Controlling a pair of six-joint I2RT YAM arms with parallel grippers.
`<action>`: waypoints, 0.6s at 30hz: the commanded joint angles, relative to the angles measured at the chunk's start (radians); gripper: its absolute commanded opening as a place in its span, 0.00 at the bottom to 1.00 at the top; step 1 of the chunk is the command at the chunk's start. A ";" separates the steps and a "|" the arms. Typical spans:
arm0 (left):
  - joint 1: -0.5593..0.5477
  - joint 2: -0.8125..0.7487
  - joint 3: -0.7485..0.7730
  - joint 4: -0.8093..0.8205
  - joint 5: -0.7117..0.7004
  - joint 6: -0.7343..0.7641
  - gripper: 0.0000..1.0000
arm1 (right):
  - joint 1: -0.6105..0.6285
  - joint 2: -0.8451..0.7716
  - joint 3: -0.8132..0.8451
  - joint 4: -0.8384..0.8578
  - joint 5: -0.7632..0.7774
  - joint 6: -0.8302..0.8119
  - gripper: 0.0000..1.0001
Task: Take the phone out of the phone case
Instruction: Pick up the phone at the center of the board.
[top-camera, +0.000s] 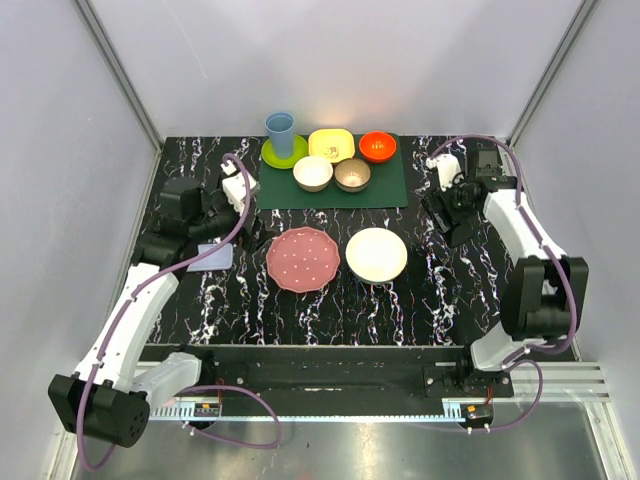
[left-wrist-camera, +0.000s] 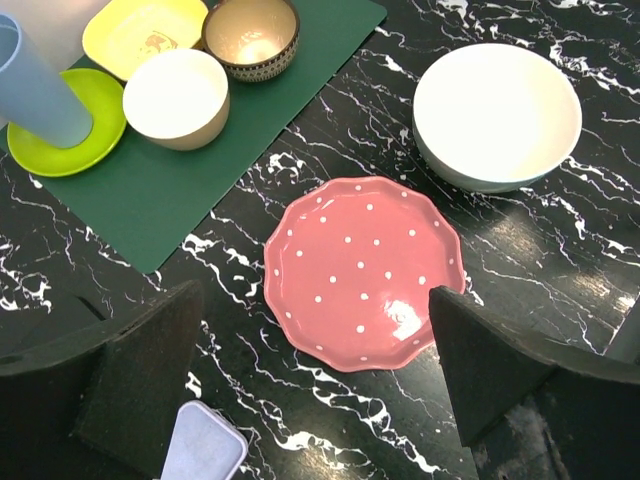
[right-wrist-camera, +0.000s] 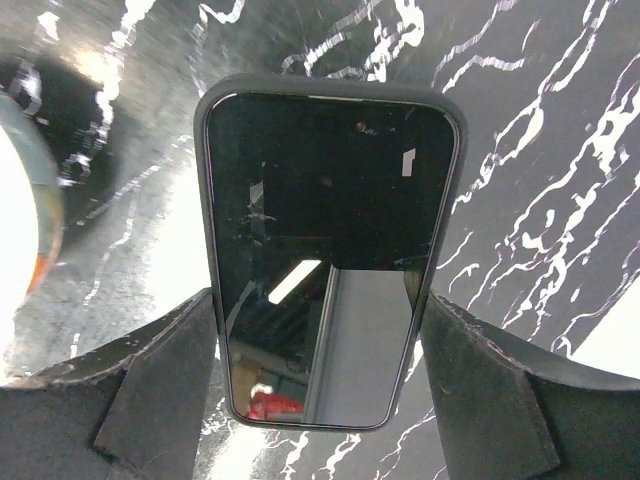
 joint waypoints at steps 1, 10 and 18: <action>-0.010 0.030 0.103 -0.002 0.039 0.011 0.99 | 0.071 -0.124 0.043 0.011 -0.069 0.017 0.00; -0.050 0.102 0.194 0.004 0.069 -0.017 0.99 | 0.335 -0.286 0.010 0.114 0.020 0.043 0.00; -0.113 0.198 0.274 -0.045 0.137 -0.037 0.99 | 0.528 -0.355 -0.023 0.272 0.102 0.000 0.00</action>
